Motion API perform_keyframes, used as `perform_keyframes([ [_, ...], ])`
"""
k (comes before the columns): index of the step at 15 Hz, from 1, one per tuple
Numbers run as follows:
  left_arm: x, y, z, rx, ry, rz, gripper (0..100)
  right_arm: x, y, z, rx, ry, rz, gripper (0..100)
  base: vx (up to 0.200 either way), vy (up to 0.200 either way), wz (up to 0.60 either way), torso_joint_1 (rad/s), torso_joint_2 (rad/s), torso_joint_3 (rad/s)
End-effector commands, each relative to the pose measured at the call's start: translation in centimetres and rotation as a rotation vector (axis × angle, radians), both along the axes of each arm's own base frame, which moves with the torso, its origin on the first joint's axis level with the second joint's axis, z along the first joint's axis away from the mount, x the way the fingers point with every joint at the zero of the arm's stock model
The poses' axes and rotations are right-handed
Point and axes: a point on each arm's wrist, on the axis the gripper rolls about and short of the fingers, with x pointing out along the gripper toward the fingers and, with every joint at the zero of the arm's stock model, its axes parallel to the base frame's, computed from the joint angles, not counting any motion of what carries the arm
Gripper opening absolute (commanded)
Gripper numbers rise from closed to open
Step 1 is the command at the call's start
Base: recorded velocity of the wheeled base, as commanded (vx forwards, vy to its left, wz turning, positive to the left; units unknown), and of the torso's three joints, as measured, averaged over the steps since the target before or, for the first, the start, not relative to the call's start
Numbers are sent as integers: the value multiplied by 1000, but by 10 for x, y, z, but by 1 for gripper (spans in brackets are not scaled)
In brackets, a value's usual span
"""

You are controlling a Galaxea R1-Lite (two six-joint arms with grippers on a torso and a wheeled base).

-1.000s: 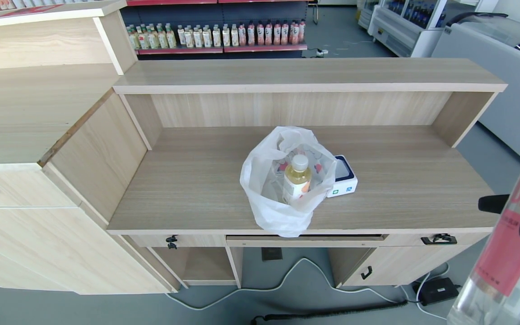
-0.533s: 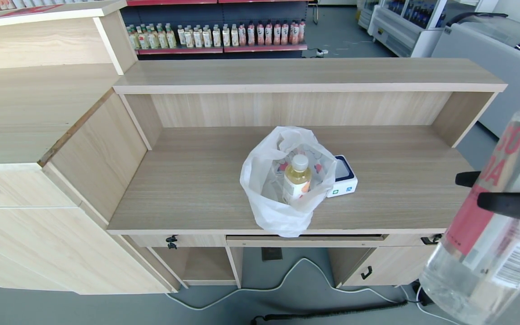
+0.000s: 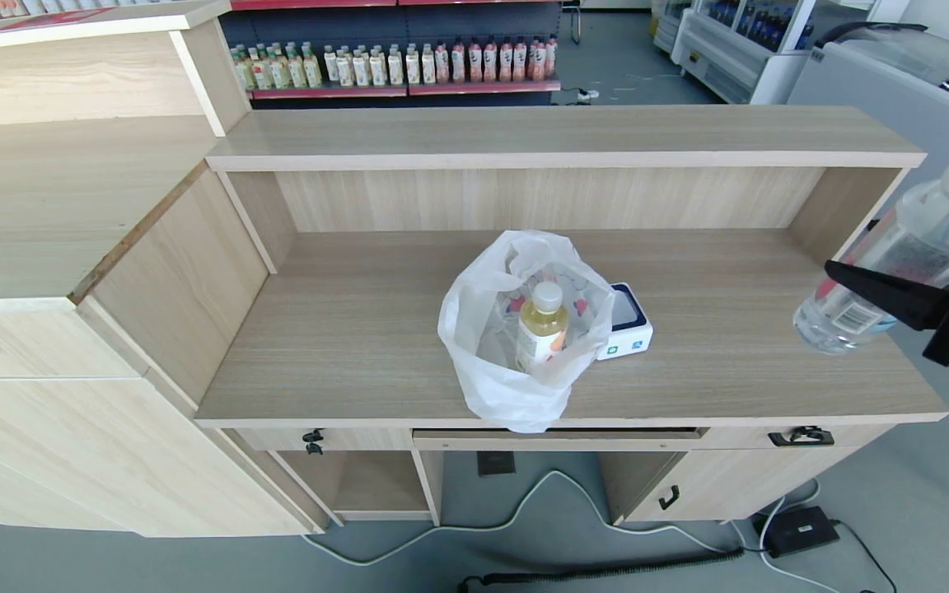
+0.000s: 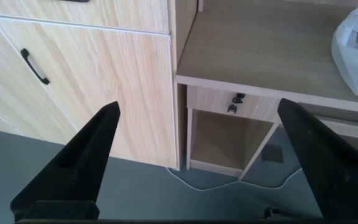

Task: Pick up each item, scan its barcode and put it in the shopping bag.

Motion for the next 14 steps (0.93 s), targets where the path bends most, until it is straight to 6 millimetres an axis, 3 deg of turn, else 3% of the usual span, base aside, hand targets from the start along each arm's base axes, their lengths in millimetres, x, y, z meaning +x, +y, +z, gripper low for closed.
perform_keyframes([
  [1, 0, 0, 0, -1, -1, 1, 100, 38, -41, -37, -84, 33, -153, 0, 0, 0, 0, 0, 0, 0],
  [4, 0, 0, 0, -1, -1, 1, 100, 46, -57, -43, -217, -39, -216, 0, 0, 0, 0, 0, 0, 0],
  [6, 0, 0, 0, -1, -1, 1, 100, 42, -71, -41, -313, -88, -273, 0, 0, 0, 0, 0, 0, 0],
  [9, 0, 0, 0, -1, -1, 1, 100, 44, -73, -38, -375, -116, -285, 0, 0, 0, 0, 0, 0, 0],
  [14, 0, 0, 0, -1, -1, 1, 100, 46, -82, -32, -504, -153, -360, 0, 0, 0, 600, 6, 2, 3],
])
